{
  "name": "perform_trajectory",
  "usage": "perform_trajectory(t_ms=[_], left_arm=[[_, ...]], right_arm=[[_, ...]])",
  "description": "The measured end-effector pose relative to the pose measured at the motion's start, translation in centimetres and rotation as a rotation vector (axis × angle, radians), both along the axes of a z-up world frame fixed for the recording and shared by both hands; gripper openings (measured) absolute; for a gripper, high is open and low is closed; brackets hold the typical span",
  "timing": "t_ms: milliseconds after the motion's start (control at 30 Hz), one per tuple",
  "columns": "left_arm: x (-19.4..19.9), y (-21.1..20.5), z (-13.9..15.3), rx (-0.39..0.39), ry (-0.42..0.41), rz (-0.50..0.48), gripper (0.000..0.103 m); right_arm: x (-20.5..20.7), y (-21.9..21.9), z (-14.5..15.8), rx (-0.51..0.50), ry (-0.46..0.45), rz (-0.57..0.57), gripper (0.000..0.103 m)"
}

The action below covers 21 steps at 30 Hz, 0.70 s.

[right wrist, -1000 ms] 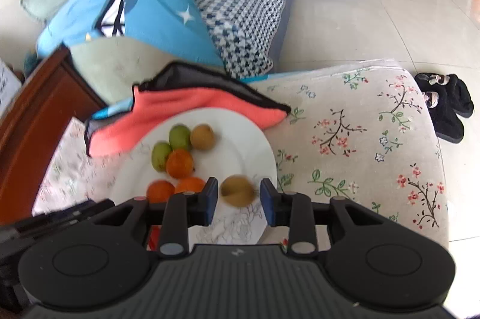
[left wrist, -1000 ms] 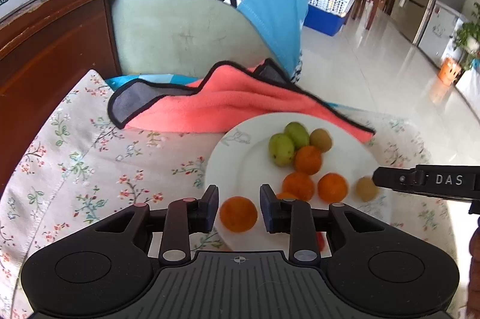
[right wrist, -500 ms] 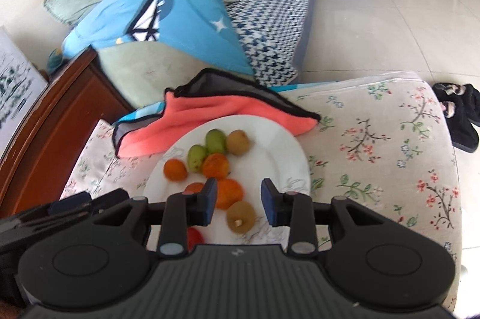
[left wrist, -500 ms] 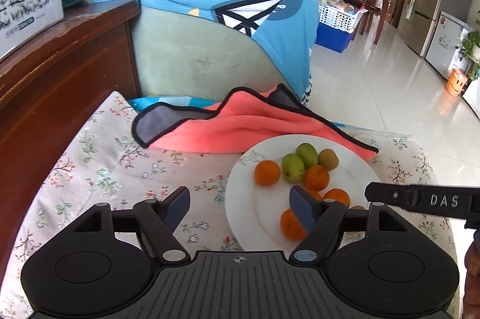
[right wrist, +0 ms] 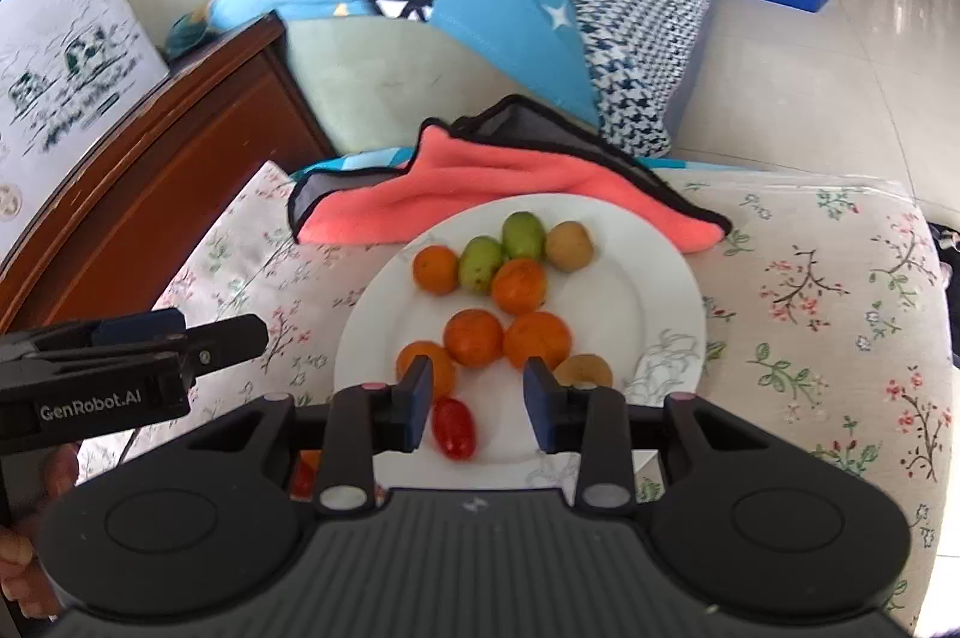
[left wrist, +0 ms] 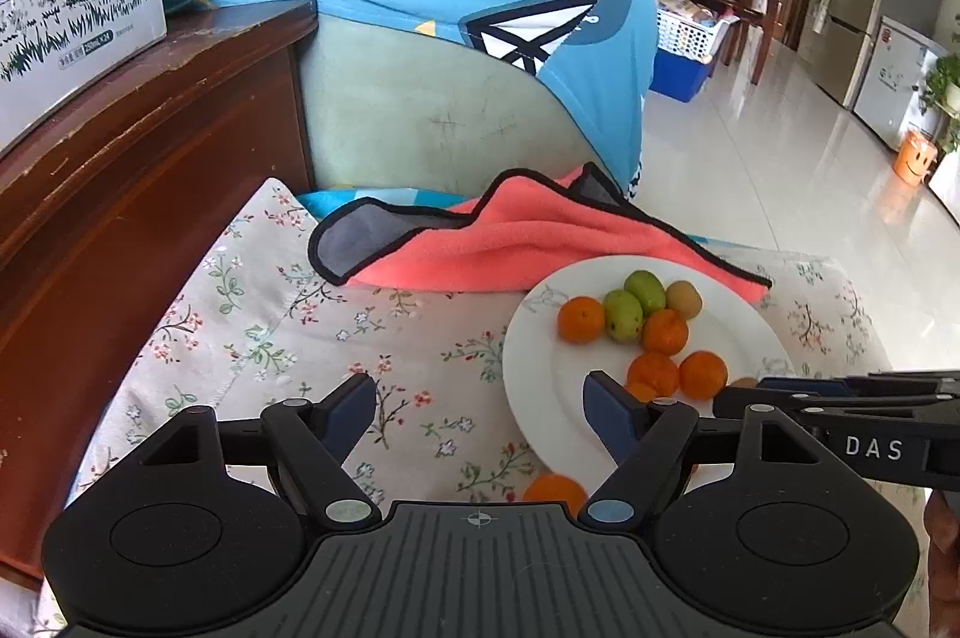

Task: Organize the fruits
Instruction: 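Open both tools to drop the fruits onto the plate, then move both open tools back toward the fruit pile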

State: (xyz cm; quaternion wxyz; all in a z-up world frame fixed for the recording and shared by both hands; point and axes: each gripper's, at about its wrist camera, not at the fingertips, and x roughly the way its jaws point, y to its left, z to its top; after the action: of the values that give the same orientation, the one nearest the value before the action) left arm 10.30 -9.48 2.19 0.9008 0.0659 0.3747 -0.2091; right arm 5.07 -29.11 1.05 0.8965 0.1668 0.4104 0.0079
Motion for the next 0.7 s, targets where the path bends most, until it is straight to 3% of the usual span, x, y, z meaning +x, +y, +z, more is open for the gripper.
perform_trajectory(t_ms=[700], left_arm=[[-0.9, 4.4, -0.9, 0.117, -0.002, -0.057, 0.078]], right_arm=[[-0.9, 7.0, -1.5, 0.014, 0.027, 0.349, 0.035]])
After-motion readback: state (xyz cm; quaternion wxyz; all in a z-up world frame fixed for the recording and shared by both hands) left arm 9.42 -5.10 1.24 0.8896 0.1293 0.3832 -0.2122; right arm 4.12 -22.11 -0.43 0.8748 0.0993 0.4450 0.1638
